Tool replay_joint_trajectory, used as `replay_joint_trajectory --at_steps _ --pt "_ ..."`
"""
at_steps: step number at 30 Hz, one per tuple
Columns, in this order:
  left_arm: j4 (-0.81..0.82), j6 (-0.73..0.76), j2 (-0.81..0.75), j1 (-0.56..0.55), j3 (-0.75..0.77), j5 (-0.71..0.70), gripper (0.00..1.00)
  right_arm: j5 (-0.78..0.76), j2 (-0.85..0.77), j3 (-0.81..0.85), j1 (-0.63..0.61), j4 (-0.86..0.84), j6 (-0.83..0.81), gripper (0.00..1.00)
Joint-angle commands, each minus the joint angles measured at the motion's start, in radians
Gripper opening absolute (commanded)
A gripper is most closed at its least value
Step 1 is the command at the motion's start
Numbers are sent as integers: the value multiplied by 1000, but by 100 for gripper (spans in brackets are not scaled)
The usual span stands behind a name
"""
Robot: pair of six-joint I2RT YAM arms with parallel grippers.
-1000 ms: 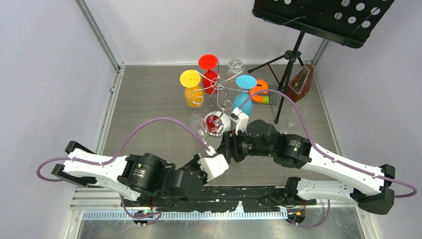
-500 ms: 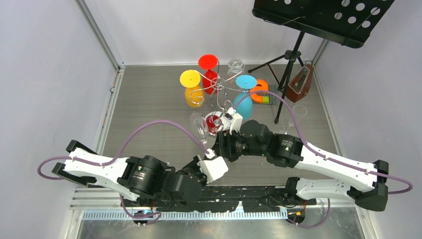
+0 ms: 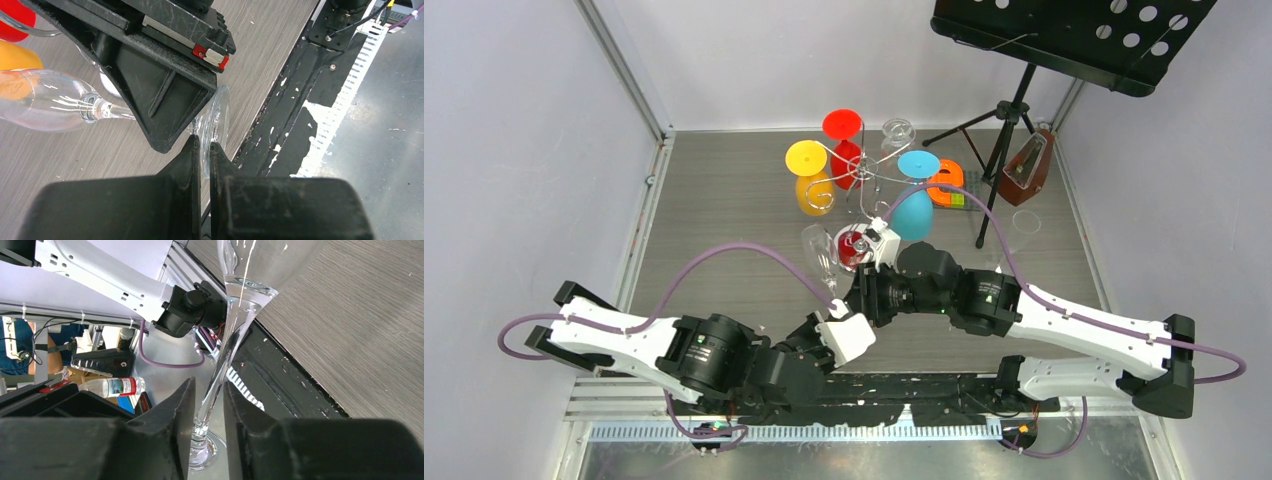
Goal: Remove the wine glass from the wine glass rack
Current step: Place the wine glass at the center of the board.
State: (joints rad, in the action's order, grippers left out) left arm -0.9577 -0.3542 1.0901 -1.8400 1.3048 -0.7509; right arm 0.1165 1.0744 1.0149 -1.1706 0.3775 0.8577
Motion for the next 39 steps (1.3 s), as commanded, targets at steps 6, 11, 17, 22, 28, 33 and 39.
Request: replay_joint_trajectory --at_steps 6,11,17,22,28,33,39 --pt "122 29 -63 -8 -22 -59 0 7 7 6 -5 -66 9 7" --pt "132 29 -60 -8 -34 -39 0 0 0 -4 -5 -80 10 6" --pt "136 27 -58 -7 -45 -16 5 -6 -21 -18 -6 -98 7 6" --pt "153 26 -50 -4 -62 2 37 -38 -52 -24 -6 -85 -25 6" --pt "190 26 -66 32 -76 25 70 -102 -90 -30 -5 -28 -93 6" --pt "241 33 -89 89 -100 83 84 -198 -118 -43 -7 42 -226 6" --pt "328 15 -146 225 -169 228 89 -294 -149 -77 -6 81 -391 6"
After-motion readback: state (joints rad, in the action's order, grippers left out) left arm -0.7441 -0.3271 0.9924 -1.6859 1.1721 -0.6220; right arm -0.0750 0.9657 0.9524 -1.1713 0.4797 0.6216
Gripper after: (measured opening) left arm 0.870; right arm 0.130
